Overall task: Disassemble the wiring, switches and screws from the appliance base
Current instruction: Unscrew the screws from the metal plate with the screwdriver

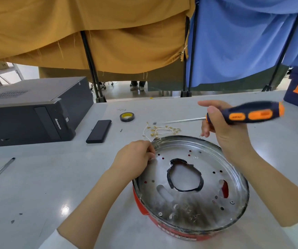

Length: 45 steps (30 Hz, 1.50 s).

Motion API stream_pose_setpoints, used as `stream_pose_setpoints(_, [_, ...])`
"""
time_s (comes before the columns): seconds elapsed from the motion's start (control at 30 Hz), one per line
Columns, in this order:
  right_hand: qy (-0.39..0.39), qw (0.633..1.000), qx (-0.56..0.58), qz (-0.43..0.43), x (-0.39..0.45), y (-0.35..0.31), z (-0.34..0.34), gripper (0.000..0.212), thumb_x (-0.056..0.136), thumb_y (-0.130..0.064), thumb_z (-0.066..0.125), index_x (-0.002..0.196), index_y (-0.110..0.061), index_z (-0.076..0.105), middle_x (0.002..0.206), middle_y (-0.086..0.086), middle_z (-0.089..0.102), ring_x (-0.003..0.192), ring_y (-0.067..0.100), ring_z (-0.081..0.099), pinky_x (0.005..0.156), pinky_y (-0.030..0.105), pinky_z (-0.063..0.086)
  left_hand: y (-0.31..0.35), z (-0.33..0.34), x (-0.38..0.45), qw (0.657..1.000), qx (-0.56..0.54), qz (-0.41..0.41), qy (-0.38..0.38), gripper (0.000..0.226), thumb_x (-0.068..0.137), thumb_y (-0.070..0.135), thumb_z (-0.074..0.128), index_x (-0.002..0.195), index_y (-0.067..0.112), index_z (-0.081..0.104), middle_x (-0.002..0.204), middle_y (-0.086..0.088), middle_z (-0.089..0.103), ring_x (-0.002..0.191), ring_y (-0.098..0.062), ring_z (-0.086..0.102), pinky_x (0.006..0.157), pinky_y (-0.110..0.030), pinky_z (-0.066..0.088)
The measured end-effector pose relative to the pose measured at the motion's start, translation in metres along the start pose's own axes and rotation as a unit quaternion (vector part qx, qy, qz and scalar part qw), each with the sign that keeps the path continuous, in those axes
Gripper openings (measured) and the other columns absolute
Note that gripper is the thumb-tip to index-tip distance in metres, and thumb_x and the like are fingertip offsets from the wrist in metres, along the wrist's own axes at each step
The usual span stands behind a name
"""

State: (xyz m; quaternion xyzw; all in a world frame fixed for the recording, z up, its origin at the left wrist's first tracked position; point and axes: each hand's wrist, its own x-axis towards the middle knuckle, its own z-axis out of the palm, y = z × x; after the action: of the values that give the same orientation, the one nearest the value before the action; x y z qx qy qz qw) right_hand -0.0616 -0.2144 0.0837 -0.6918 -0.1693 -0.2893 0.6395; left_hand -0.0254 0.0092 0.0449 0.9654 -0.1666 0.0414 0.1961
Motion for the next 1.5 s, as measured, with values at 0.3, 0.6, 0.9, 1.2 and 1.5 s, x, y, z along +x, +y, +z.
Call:
stream_pose_setpoints(0.3, [-0.335,0.897,-0.289,0.014,-0.005,0.060,-0.003,0.042,0.084,-0.003,0.063,0.087,-0.044,0.052,0.093,-0.018,0.057,0.085,-0.003,0.065,0.075,0.031,0.055,0.000,0.001,0.001,0.996,-0.073,0.042,0.014,0.012,0.094,0.019,0.051,0.087,0.028,0.054,0.103,0.013,0.056,0.099,-0.011,0.052,0.075,-0.019,0.034])
stream_pose_setpoints(0.6, [-0.379,0.845,-0.377,0.021,0.000,0.050,-0.003,0.024,0.082,-0.004,0.055,0.088,-0.025,0.049,0.089,-0.009,0.053,0.082,0.013,0.052,0.070,0.023,0.042,-0.009,0.003,-0.010,0.977,-0.140,0.107,0.118,0.007,0.092,0.029,0.058,0.092,0.035,0.062,0.103,0.025,0.062,0.103,0.008,0.052,0.084,0.002,0.031])
stream_pose_setpoints(0.9, [-0.403,0.825,-0.393,0.044,0.001,0.056,-0.001,0.022,0.082,-0.007,0.054,0.088,-0.026,0.046,0.090,-0.006,0.055,0.081,0.014,0.051,0.070,0.026,0.042,-0.008,0.004,-0.006,0.933,-0.325,0.075,0.135,0.019,0.088,0.015,0.067,0.089,0.033,0.073,0.088,0.019,0.071,0.088,0.004,0.064,0.079,-0.006,0.045])
stream_pose_setpoints(1.2, [-0.426,0.820,-0.378,0.051,0.005,0.062,-0.002,0.034,0.079,-0.003,0.054,0.083,-0.034,0.041,0.089,-0.010,0.051,0.084,0.012,0.047,0.071,0.021,0.038,-0.043,-0.003,0.047,0.942,-0.289,-0.044,0.163,0.008,0.084,0.016,0.070,0.082,0.023,0.069,0.067,0.010,0.069,0.063,0.005,0.063,0.062,-0.002,0.042])
stream_pose_setpoints(1.5, [-0.411,0.841,-0.349,0.042,0.009,0.107,-0.003,0.035,0.070,-0.016,0.061,0.077,-0.046,0.044,0.083,-0.012,0.049,0.076,0.008,0.051,0.072,0.033,0.049,-0.079,0.007,0.159,0.990,0.123,-0.066,-0.031,0.019,0.094,0.012,0.056,0.108,0.015,0.069,0.109,-0.004,0.068,0.100,-0.022,0.060,0.080,-0.029,0.048])
